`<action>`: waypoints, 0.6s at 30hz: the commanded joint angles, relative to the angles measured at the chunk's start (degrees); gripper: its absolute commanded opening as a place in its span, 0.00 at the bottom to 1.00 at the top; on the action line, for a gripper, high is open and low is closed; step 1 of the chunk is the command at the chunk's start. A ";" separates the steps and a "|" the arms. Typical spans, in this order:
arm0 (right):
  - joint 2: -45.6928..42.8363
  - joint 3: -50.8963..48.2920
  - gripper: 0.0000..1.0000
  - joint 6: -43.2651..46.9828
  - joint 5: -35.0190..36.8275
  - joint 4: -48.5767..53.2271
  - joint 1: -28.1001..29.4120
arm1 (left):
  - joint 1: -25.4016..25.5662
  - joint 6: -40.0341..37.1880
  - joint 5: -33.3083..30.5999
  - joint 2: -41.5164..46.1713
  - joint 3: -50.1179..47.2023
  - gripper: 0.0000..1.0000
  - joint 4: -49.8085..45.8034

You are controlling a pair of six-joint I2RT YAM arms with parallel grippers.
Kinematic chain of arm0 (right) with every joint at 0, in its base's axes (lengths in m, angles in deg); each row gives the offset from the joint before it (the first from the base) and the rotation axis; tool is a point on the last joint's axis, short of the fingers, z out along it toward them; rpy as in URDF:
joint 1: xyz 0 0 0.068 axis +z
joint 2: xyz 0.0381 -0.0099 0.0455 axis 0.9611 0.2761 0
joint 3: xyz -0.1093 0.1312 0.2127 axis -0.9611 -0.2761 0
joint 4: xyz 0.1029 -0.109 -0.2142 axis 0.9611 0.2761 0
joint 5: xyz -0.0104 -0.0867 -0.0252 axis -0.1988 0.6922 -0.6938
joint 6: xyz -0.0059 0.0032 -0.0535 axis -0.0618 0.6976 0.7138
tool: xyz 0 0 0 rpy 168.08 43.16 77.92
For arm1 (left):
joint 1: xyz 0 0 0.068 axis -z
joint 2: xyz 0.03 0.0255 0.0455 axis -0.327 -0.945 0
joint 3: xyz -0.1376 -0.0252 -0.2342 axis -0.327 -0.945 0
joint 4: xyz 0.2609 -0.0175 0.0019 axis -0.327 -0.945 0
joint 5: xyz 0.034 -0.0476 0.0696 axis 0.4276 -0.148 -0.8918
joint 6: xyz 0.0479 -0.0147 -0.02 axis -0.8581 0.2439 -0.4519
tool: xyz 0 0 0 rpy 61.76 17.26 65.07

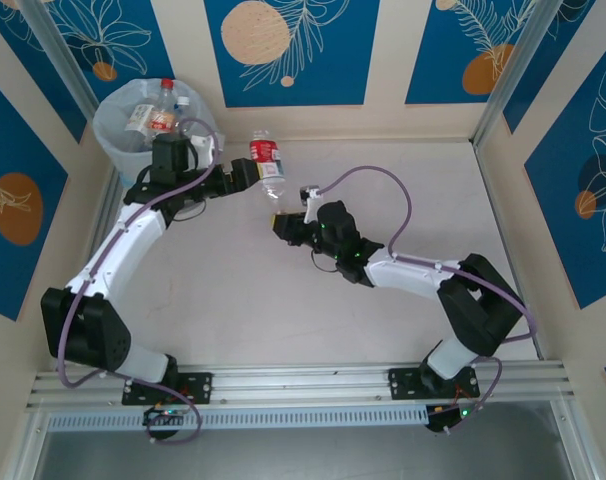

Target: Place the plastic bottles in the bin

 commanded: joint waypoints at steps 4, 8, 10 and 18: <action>-2.07 0.04 0.00 -2.11 -9.62 -7.89 0.45 | 0.97 0.94 1.37 0.73 -0.54 0.99 6.93; -1.44 -0.26 0.00 -7.02 -14.77 -13.39 0.27 | 0.90 3.30 2.45 0.79 -3.07 0.99 13.57; -1.02 -0.27 0.00 -9.31 -16.92 -16.24 0.27 | 0.87 5.12 4.30 0.05 -3.87 0.99 16.86; 2.65 0.82 0.00 -16.34 -22.67 -22.44 0.27 | 0.86 10.39 8.27 0.58 -8.31 0.95 31.98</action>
